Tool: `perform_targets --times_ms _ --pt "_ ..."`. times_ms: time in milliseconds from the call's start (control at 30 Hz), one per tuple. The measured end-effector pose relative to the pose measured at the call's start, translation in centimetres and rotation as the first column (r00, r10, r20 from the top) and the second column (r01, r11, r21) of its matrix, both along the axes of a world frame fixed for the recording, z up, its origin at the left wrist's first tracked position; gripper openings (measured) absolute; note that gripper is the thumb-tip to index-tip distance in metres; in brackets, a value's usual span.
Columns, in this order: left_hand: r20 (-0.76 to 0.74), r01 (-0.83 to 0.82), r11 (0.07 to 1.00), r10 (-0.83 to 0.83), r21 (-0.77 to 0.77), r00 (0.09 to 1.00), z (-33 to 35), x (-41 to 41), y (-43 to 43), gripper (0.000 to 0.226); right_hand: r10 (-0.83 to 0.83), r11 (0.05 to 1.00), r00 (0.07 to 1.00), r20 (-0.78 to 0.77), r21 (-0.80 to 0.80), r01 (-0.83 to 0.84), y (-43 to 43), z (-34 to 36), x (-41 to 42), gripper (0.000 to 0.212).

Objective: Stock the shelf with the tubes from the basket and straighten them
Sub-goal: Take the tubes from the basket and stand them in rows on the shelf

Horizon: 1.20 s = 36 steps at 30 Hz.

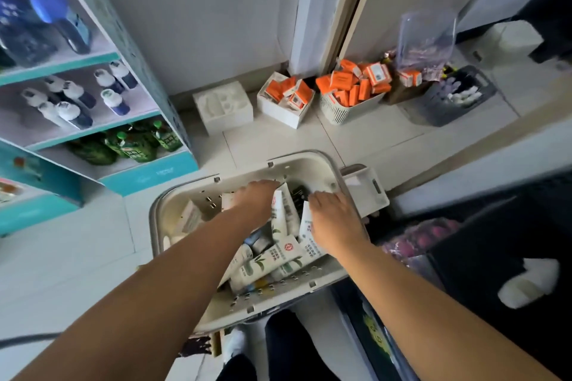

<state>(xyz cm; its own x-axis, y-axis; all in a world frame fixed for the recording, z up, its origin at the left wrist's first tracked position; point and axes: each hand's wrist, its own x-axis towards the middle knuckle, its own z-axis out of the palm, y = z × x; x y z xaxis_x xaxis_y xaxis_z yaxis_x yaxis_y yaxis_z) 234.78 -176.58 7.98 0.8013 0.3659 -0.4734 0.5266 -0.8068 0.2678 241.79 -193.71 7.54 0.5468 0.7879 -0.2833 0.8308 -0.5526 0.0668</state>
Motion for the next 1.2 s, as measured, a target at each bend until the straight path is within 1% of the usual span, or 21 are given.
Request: perform_targets --times_ms 67,133,200,267,333,367,433,467,533,600,700,800,900,933,967,1033,1067,1100,1133,1167,1200 --pt "-0.019 0.022 1.0 -0.022 0.011 1.0 -1.1 0.8 -0.3 0.068 -0.035 0.998 0.998 -0.049 -0.058 0.032 0.3 -1.1 0.3 0.067" --pt "-0.073 0.051 0.998 -0.048 0.038 0.996 -2.4 1.3 -0.4 0.066 -0.075 0.989 0.992 -0.097 -0.132 0.062 0.6 -1.9 0.7 0.075" --pt "-0.115 0.052 0.998 -0.048 0.027 0.992 -3.6 1.5 -0.1 0.061 -0.049 0.984 0.993 -0.106 -0.177 0.03 0.8 -2.8 0.9 0.08" --pt "-0.129 0.052 0.998 -0.049 0.025 0.99 -4.6 1.6 0.1 0.061 -0.03 0.983 0.993 -0.112 -0.184 0.009 0.9 -3.7 1.0 0.081" --pt "-0.105 0.066 0.996 -0.06 0.057 0.993 -5.1 1.5 -0.1 0.058 -0.038 0.99 0.993 -0.113 -0.142 0.022 1.0 -4.1 1.0 0.074" --pt "-0.081 0.073 0.994 -0.066 0.086 0.995 -5.3 1.4 -0.2 0.053 -0.043 0.993 0.992 -0.118 -0.115 0.029 1.0 -4.1 1.0 0.066" --pt "-0.035 0.083 0.99 -0.079 0.112 0.996 -5.4 1.4 -0.1 0.036 -0.052 0.996 0.987 -0.155 -0.078 0.04 0.9 -3.9 1.1 0.054" --pt "-0.024 0.096 0.99 -0.094 0.103 0.995 -5.3 1.4 0.1 0.028 -0.058 0.997 0.98 -0.193 -0.063 0.046 0.8 -3.6 1.1 0.052" --pt "-0.029 0.116 0.993 -0.115 0.026 0.993 -5.2 1.3 0.6 0.021 -0.08 0.996 0.961 -0.263 -0.046 0.071 0.6 -3.1 1.2 0.05" --pt "-0.067 0.203 0.979 -0.203 -0.01 0.977 -4.6 1.0 1.1 0.021 -0.113 0.994 0.945 -0.308 -0.029 0.11 0.4 -2.6 1.3 0.045" --pt "-0.066 0.289 0.957 -0.288 0.015 0.955 -3.7 0.5 1.9 0.019 -0.146 0.988 0.92 -0.365 -0.006 0.155 0.3 -1.9 1.1 0.034" --pt "-0.015 0.393 0.915 -0.394 0.086 0.919 -3.3 0.0 1.9 0.019 -0.134 0.987 0.913 -0.385 0.027 0.156 -0.1 -0.9 0.5 0.025" --pt "0.051 0.492 0.855 -0.505 0.164 0.862 -2.5 0.0 0.7 0.022 -0.149 0.977 0.909 -0.389 0.083 0.195 -1.1 -0.1 0.1 0.022" --pt "0.044 0.506 0.842 -0.521 0.188 0.852 -2.2 -0.1 0.2 0.023 -0.159 0.97 0.909 -0.385 0.109 0.215 -1.4 0.2 0.0 0.021" --pt "0.041 0.502 0.846 -0.516 0.177 0.855 -1.7 -0.2 -0.2 0.024 -0.166 0.963 0.91 -0.381 0.135 0.232 -1.7 0.6 -0.1 0.02" --pt "0.015 0.53 0.839 -0.535 0.123 0.844 -0.9 -0.9 -0.2 0.025 -0.176 0.948 0.902 -0.394 0.178 0.262 -2.1 1.4 -0.4 0.019" --pt "0.021 0.574 0.806 -0.583 0.148 0.813 -0.4 -1.3 0.0 0.027 -0.176 0.941 0.896 -0.407 0.197 0.274 -2.2 1.8 -0.6 0.02" --pt "0.048 0.588 0.792 -0.602 0.162 0.797 0.0 -1.7 0.3 0.028 -0.174 0.935 0.892 -0.417 0.216 0.283 -2.3 2.2 -0.7 0.02" --pt "0.043 0.59 0.794 -0.601 0.147 0.798 0.5 -2.1 0.7 0.026 -0.172 0.927 0.889 -0.423 0.236 0.292 -2.3 2.6 -0.9 0.02" --pt "0.051 0.556 0.82 -0.566 0.139 0.823 1.2 -2.5 1.0 0.024 -0.171 0.917 0.887 -0.429 0.26 0.302 -2.3 3.1 -1.0 0.02" --pt "0.07 0.53 0.831 -0.546 0.168 0.835 1.9 -2.8 1.3 0.024 -0.17 0.907 0.885 -0.434 0.283 0.312 -2.3 3.5 -1.3 0.019"
